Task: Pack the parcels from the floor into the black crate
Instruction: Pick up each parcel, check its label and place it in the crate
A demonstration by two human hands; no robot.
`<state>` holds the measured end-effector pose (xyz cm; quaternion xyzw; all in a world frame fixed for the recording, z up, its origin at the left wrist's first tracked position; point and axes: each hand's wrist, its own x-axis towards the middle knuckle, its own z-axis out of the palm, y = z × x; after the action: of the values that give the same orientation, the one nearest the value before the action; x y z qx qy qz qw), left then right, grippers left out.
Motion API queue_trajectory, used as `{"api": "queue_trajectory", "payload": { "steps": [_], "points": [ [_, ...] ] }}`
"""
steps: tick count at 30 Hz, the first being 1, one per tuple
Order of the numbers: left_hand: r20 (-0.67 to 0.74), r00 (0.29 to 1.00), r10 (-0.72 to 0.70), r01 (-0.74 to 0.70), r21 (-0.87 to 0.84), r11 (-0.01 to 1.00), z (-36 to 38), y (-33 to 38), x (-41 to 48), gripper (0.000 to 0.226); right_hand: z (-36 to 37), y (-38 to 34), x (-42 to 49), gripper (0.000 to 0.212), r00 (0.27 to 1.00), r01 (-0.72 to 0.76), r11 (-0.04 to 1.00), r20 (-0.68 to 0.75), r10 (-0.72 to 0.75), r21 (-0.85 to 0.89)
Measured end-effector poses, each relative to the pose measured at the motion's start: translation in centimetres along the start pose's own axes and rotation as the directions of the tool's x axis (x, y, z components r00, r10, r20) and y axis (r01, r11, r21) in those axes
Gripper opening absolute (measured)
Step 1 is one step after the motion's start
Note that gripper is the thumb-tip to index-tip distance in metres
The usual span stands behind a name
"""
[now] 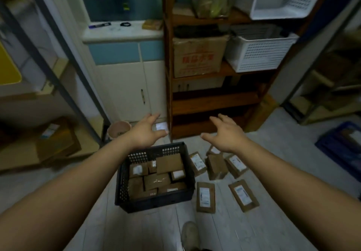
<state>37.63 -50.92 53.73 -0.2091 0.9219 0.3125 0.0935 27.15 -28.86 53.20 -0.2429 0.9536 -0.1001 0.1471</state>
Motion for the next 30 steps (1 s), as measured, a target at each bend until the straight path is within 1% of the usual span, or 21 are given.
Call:
{"api": "queue_trajectory", "payload": {
  "steps": [3,6,9,13,15,18,20,23,27,30],
  "points": [
    [0.030,0.997,0.074,-0.073,-0.033,0.997,0.2,4.1,-2.2,0.077,-3.1,2.1,-3.8,0.080,0.997,-0.031,0.999,-0.064,0.032,0.005],
    [0.026,0.989,0.147,-0.147,-0.028,0.989,0.8,8.0,-3.4,0.077,-5.1,5.4,-6.5,0.079,0.989,-0.067,0.997,-0.129,0.070,0.022],
    [0.010,0.979,0.205,-0.204,-0.048,0.978,2.4,12.4,-3.7,0.077,-6.3,9.7,-8.3,0.079,0.985,-0.102,0.993,-0.137,0.109,0.056],
    [0.052,0.966,0.254,-0.250,-0.068,0.966,6.9,20.2,-2.9,0.077,-7.8,17.5,-10.6,0.077,0.974,-0.155,0.984,-0.151,0.168,0.090],
    [0.068,0.958,0.279,-0.273,-0.082,0.959,10.1,24.7,-2.3,0.076,-8.7,22.2,-11.6,0.078,0.972,-0.183,0.977,-0.131,0.197,0.107],
    [0.118,0.946,0.301,-0.292,-0.090,0.952,15.0,30.5,-1.6,0.075,-9.9,29.3,-13.1,0.079,0.965,-0.235,0.968,-0.100,0.243,0.089],
    [0.152,0.941,0.302,-0.290,-0.094,0.952,17.6,33.0,-1.1,0.075,-10.4,33.0,-13.5,0.078,0.961,-0.255,0.963,-0.083,0.262,0.081],
    [0.191,0.948,0.254,-0.237,-0.109,0.965,20.4,34.5,0.0,0.075,-10.7,36.8,-13.0,0.077,0.958,-0.275,0.957,-0.053,0.281,0.092],
    [0.210,0.965,0.158,-0.144,-0.078,0.986,22.2,33.7,3.1,0.076,-9.9,39.5,-9.6,0.076,0.974,-0.225,0.970,0.024,0.224,0.092],
    [0.213,0.973,0.093,-0.073,-0.099,0.992,22.8,32.2,6.9,0.076,-8.8,40.1,-5.9,0.076,0.980,-0.194,0.975,0.067,0.188,0.107]
  ]
}}
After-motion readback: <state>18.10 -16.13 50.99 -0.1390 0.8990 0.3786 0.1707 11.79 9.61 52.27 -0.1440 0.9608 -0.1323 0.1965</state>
